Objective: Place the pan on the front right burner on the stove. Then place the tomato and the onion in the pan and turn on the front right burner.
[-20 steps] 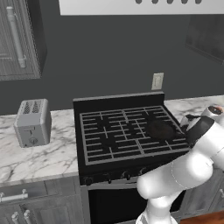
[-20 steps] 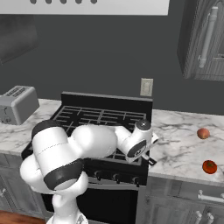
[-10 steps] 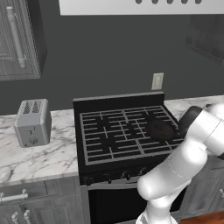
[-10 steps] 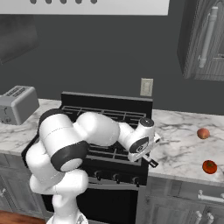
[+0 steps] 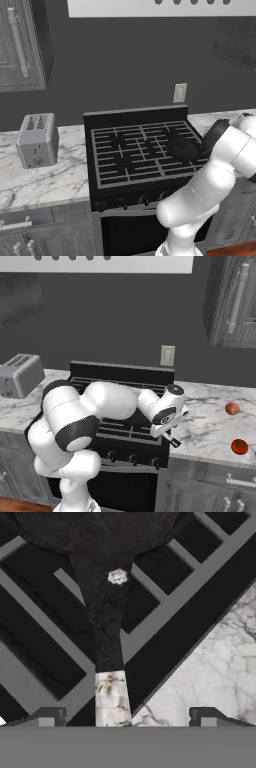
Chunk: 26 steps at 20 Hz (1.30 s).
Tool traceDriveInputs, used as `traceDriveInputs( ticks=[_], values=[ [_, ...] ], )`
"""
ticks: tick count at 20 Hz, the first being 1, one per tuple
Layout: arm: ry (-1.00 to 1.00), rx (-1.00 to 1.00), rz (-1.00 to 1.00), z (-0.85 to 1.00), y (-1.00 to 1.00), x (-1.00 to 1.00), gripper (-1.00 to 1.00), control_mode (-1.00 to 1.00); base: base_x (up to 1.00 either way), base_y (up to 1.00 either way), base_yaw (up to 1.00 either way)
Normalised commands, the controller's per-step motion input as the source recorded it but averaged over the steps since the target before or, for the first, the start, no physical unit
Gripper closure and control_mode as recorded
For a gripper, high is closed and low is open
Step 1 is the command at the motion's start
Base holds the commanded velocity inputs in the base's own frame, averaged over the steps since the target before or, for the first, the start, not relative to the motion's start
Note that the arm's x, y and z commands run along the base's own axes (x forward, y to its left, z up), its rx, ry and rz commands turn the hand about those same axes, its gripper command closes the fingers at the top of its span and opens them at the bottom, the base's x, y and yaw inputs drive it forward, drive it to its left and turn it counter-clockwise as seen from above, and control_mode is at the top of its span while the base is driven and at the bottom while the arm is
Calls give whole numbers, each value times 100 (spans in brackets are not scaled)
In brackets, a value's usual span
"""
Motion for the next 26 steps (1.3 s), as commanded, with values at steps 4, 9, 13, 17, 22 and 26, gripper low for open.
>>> traceDriveInputs(
  ticks=[4,9,13,17,22,26],
  values=[
    [-3,0,0,77,0,-39,-100,-100,0,0,0],
    [0,1,-7,67,0,-25,-100,-100,0,0,0],
    [7,1,-36,27,-3,3,-100,-100,0,0,0],
    [4,1,-58,0,-24,27,-100,-100,0,0,0],
    [0,2,-59,0,-38,31,-100,-100,0,0,0],
    [-1,8,-42,0,-55,20,-100,-100,0,0,0]
  ],
)
